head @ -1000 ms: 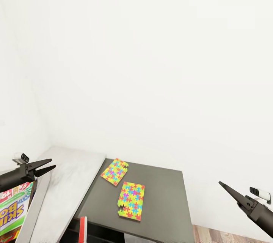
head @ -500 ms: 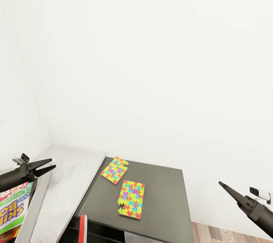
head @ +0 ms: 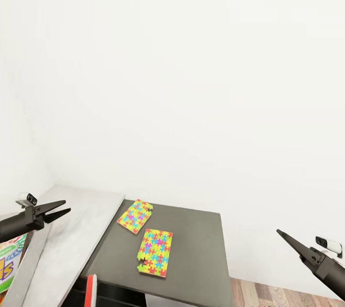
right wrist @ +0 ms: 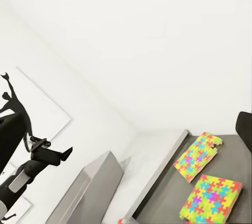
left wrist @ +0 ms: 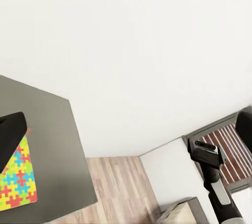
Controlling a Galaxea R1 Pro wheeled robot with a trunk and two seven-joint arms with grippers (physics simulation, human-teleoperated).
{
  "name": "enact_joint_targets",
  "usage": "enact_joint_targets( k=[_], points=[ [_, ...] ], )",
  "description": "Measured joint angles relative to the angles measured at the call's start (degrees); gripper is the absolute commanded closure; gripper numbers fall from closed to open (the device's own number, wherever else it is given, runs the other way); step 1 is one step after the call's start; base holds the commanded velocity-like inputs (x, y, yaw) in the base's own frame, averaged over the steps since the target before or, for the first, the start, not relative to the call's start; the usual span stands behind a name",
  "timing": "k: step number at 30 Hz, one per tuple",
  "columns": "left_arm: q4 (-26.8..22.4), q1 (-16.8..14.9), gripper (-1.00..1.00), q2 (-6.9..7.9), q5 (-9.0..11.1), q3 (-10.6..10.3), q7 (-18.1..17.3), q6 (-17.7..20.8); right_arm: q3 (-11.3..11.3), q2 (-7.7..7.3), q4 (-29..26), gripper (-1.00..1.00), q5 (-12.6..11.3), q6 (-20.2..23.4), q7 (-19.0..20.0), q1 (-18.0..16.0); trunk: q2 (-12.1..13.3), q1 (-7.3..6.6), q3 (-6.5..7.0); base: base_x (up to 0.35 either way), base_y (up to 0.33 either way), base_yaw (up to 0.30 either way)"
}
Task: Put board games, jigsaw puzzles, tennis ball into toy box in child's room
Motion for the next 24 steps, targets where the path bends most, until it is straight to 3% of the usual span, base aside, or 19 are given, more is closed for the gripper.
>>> enact_joint_targets(
  k=[16,24],
  points=[
    [-0.1,0.0,-1.0,0.0,0.0,0.0,0.0,0.0,0.0,-0.02,0.0,-1.0,-0.1,0.0,0.0,0.0,0.0,0.01,0.69,0.002,-0.29,-0.24],
    [-0.2,0.0,-1.0,0.01,0.0,0.0,0.0,0.0,0.1,0.07,0.0,-1.0,0.0,0.1,0.0,0.0,0.0,0.0,0.92,0.14,-0.103,-0.131]
  ],
)
